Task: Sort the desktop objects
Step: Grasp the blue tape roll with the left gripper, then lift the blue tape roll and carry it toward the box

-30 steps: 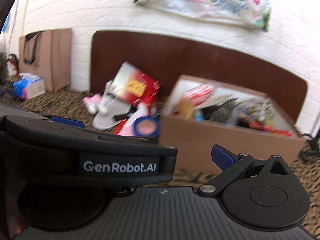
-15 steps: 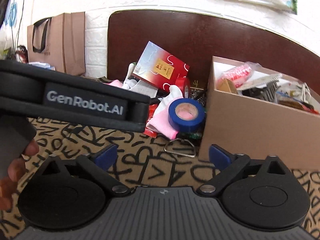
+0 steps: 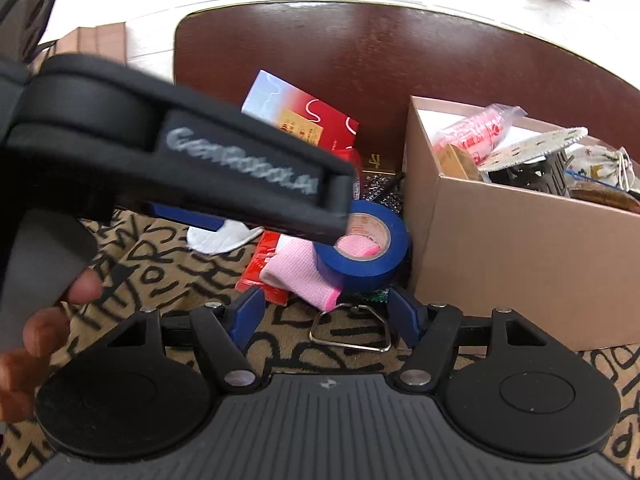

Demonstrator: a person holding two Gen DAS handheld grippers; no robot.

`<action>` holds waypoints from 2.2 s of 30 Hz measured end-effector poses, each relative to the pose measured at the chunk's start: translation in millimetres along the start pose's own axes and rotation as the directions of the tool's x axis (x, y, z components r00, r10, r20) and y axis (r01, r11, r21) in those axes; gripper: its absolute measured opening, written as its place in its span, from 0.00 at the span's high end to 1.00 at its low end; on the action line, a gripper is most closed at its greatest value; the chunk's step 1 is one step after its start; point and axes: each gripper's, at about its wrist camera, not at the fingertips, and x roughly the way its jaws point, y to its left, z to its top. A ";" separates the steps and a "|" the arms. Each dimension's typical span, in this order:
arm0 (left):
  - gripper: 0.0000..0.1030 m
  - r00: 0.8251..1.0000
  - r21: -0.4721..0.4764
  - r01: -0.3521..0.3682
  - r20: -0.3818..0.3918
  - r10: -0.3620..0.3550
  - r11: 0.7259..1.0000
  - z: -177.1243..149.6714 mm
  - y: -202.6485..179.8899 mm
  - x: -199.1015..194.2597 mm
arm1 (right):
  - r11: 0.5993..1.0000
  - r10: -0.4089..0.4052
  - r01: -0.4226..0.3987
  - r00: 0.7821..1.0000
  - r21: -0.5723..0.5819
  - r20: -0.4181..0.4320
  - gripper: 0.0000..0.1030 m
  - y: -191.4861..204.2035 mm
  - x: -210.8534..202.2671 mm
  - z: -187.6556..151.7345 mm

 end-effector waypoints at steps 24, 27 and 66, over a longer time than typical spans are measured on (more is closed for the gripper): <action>0.76 0.992 -0.124 -0.020 -0.122 0.005 0.992 -62.1 27.9 -45.2 | 0.976 0.201 -0.206 0.977 -0.066 -0.066 0.51 19.6 -39.1 -27.2; 0.68 0.992 -0.166 -0.021 -0.127 0.000 0.986 -72.4 33.4 -56.6 | 0.966 0.232 -0.238 0.970 -0.100 -0.073 0.46 29.7 -49.1 -32.9; 0.65 0.987 -0.189 -0.020 -0.161 -0.011 0.982 -73.3 43.4 -59.8 | 0.968 0.246 -0.236 0.960 0.085 -0.137 0.78 20.0 -23.2 -19.9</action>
